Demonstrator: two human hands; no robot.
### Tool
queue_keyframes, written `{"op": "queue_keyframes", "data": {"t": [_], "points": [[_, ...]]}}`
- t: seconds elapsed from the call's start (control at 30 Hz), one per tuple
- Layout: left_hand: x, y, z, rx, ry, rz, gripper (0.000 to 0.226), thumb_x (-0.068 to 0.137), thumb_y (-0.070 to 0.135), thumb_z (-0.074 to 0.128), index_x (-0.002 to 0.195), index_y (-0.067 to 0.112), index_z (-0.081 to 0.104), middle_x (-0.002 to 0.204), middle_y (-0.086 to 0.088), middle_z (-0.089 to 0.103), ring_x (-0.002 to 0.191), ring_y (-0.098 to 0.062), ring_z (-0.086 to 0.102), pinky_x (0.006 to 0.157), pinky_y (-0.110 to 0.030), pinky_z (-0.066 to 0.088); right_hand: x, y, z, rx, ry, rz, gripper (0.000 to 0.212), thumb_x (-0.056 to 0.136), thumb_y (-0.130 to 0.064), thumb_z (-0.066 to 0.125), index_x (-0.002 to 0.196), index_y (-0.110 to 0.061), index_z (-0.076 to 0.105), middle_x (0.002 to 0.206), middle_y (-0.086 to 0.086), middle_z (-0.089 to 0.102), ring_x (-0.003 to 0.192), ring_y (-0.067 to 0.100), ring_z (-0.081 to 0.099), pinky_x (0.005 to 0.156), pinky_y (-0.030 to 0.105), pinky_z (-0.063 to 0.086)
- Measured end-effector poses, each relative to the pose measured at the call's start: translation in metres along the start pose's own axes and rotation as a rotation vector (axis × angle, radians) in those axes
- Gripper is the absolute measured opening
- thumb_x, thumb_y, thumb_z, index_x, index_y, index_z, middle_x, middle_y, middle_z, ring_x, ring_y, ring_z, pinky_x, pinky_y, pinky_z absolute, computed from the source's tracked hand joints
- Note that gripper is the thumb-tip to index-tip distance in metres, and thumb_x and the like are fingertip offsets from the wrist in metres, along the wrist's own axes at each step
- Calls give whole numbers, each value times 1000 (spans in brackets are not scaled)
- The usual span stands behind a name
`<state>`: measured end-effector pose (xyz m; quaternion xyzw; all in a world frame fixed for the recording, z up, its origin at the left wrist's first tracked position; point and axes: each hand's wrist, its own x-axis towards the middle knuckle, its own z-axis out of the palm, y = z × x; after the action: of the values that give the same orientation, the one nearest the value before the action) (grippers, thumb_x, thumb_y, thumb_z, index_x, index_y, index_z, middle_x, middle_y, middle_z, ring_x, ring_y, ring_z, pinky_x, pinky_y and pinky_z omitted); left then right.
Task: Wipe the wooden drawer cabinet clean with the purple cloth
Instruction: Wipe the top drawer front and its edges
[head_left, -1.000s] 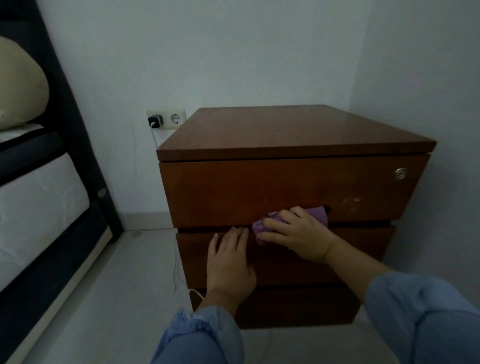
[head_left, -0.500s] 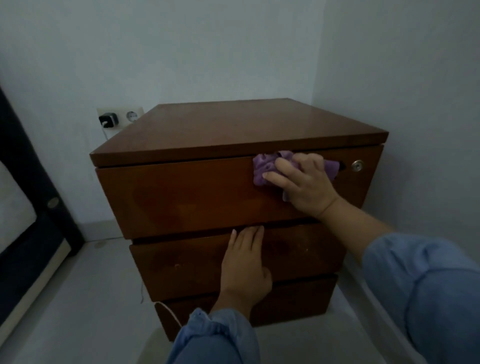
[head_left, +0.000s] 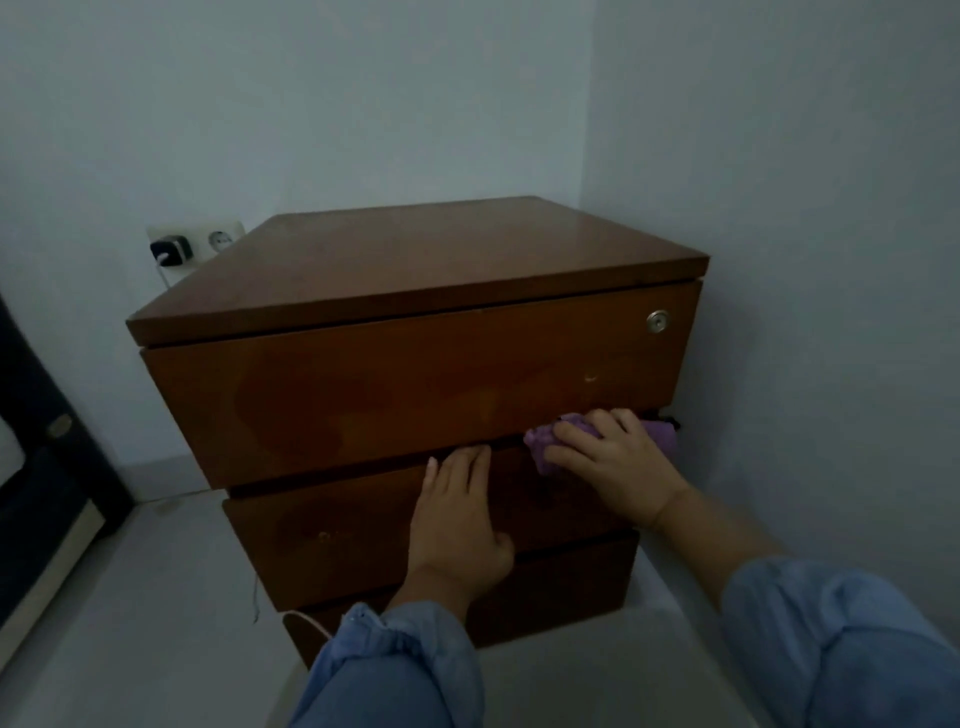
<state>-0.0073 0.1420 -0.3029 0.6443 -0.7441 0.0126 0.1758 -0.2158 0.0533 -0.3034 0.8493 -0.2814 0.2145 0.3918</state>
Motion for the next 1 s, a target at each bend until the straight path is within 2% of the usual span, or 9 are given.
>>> {"op": "queue_keyframes", "data": {"t": [0.07,0.17,0.33,0.6,0.67,0.8,0.87,0.93,1.0], "points": [[1,5,-2,39,-21,1,91,79,43,52,151,16,5,157,0,10,145,-14,4,120,-35,-6,-4,4,-17,58,109,262,41,73,-15,48,113,-26,45,119,2,44,92,24,39,74,34,34],[4,11,-5,76,-49,49,88,82,46,47,152,16,2,159,1,6,146,-13,3,120,-35,-5,13,28,-42,152,271,523,40,72,-10,46,110,-21,45,120,2,41,94,26,38,74,32,28],[14,20,-3,95,-72,152,87,83,43,45,152,17,1,160,1,5,146,-12,2,119,-33,-7,52,65,-51,144,275,485,41,74,-9,45,114,-17,47,117,9,54,90,27,41,69,35,32],[19,31,18,34,24,117,90,76,45,48,151,20,6,157,5,12,144,-10,5,119,-32,-8,10,17,3,268,210,542,41,81,-4,46,121,-16,47,119,16,53,81,32,56,67,37,48],[19,30,17,41,2,118,91,76,44,49,151,21,4,157,5,11,145,-10,4,118,-31,-9,-2,6,9,290,158,569,44,80,0,46,121,-17,47,119,18,57,80,31,58,65,36,50],[20,34,10,36,-57,91,92,77,43,52,152,20,4,158,5,9,145,-11,3,119,-33,-8,-20,-6,5,378,-46,608,63,67,14,62,118,-20,48,118,17,58,82,33,59,62,39,53],[21,39,6,68,-97,68,93,78,43,53,152,17,3,159,2,7,146,-13,2,120,-36,-5,-26,-1,-5,424,-125,615,58,69,13,60,114,-23,51,115,12,56,83,31,57,62,39,50],[23,47,4,117,-128,59,93,80,43,52,152,14,0,160,-1,4,146,-15,0,120,-39,-3,-30,10,-19,428,-77,664,46,75,7,56,109,-23,55,106,9,54,83,28,55,65,37,47],[26,57,5,169,-173,89,93,83,46,49,151,12,-4,160,-4,-2,147,-17,-5,120,-41,-4,-26,26,-37,468,97,780,41,77,7,52,109,-19,58,103,9,53,87,22,54,73,33,45]]}}
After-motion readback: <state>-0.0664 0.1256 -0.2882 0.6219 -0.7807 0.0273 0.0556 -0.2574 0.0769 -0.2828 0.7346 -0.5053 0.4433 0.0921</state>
